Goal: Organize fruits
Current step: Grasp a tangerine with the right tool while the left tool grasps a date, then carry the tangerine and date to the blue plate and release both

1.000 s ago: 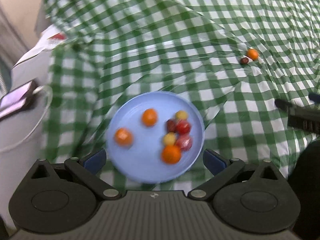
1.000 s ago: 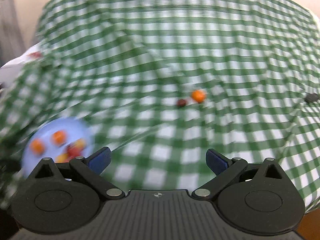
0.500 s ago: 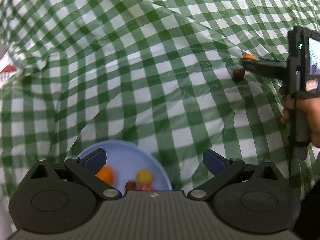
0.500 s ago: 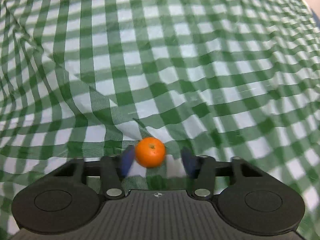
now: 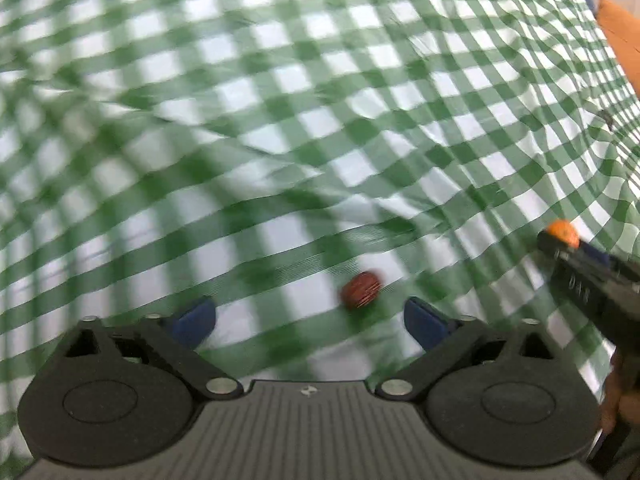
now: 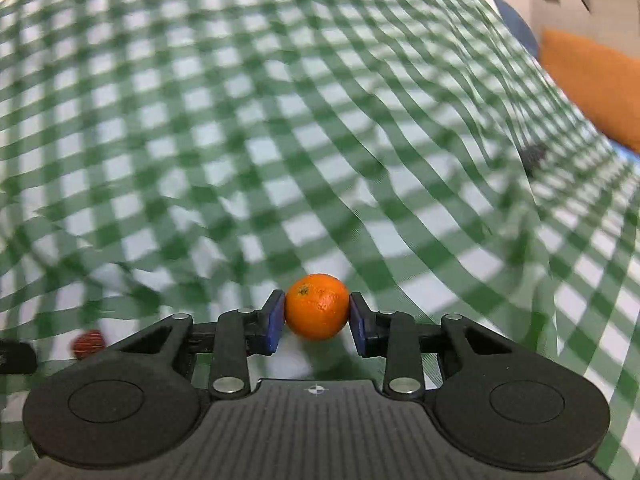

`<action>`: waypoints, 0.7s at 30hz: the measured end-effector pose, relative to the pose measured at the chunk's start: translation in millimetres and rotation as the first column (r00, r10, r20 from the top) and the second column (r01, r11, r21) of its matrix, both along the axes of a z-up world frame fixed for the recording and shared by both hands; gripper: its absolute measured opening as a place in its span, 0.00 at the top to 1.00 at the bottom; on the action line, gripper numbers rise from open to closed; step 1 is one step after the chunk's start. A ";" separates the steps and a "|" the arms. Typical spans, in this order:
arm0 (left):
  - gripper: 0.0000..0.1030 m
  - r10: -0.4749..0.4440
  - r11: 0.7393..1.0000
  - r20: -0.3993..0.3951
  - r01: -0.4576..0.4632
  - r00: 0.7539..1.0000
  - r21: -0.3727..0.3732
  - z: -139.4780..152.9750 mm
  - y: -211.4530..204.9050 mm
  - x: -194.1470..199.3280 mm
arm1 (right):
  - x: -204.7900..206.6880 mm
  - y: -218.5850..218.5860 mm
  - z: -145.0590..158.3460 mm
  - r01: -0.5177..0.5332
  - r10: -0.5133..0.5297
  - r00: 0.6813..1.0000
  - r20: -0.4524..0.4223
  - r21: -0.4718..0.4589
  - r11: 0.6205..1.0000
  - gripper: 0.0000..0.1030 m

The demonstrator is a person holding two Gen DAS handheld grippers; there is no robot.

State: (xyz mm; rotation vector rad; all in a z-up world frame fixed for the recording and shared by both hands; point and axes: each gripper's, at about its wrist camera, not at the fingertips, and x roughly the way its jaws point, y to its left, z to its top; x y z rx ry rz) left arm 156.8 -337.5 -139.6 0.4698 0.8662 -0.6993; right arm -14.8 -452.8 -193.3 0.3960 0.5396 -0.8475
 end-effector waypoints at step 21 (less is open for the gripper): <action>0.71 0.098 0.995 -0.005 -0.098 0.995 0.016 -36.0 68.5 39.6 | 21.9 48.7 5.7 -0.229 0.228 0.974 -0.013 -0.040 0.973 0.66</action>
